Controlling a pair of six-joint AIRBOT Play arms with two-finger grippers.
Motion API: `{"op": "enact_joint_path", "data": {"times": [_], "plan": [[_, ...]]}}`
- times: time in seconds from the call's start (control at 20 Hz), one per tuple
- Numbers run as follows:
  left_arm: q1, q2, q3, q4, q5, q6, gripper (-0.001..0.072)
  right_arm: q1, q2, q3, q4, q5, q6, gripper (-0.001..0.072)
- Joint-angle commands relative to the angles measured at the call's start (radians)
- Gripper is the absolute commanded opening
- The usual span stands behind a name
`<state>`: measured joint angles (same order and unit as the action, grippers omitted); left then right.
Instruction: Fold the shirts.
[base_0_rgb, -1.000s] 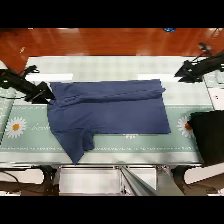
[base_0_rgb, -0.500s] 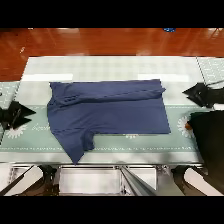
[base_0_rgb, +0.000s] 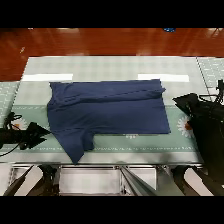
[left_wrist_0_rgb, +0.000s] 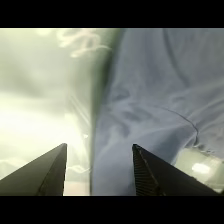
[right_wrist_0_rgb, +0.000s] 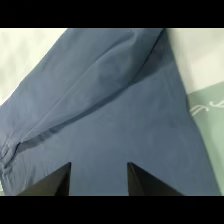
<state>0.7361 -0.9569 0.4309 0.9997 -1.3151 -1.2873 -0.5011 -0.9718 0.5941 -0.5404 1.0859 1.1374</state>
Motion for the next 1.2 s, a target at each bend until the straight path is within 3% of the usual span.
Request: {"op": "enact_joint_path", "data": {"times": [0.0,0.35,0.65,0.7,0.75,0.8,0.9,1.0,1.15], "plan": [[-0.026,0.003,-0.058,-0.066,0.046,0.026,0.0505,-0.001,0.005,-0.008,0.021,0.014,-0.017,0.0413],[-0.209,-0.004,-0.098,-0.066,0.173,-0.061,0.0505,-0.001,0.005,-0.008,0.027,0.017,-0.017,0.0412],[-0.396,-0.119,-0.098,-0.071,0.179,-0.029,0.0504,-0.003,0.005,-0.008,0.035,0.038,-0.02,0.0412],[-0.412,-0.121,-0.092,-0.066,0.165,0.004,0.0416,-0.026,0.005,-0.006,0.029,0.045,-0.021,0.0412],[-0.412,-0.117,-0.082,-0.066,0.154,0.011,0.0133,-0.066,0.005,-0.002,0.021,0.059,-0.021,0.0412],[-0.412,-0.116,-0.062,-0.066,0.141,0.015,0.0018,-0.118,0.005,-0.002,0.005,0.076,-0.021,0.0412],[-0.412,-0.112,-0.005,-0.066,0.103,0.015,0.0018,-0.222,0.005,-0.005,-0.179,0.157,0.023,0.0412],[-0.412,-0.106,0.056,-0.067,0.076,0.015,0.0017,-0.232,0.015,-0.051,-0.384,0.167,0.161,0.0412],[-0.412,-0.104,0.105,-0.067,0.077,0.01,0.0018,-0.174,0.027,-0.163,-0.389,0.14,0.151,0.0412]]}}
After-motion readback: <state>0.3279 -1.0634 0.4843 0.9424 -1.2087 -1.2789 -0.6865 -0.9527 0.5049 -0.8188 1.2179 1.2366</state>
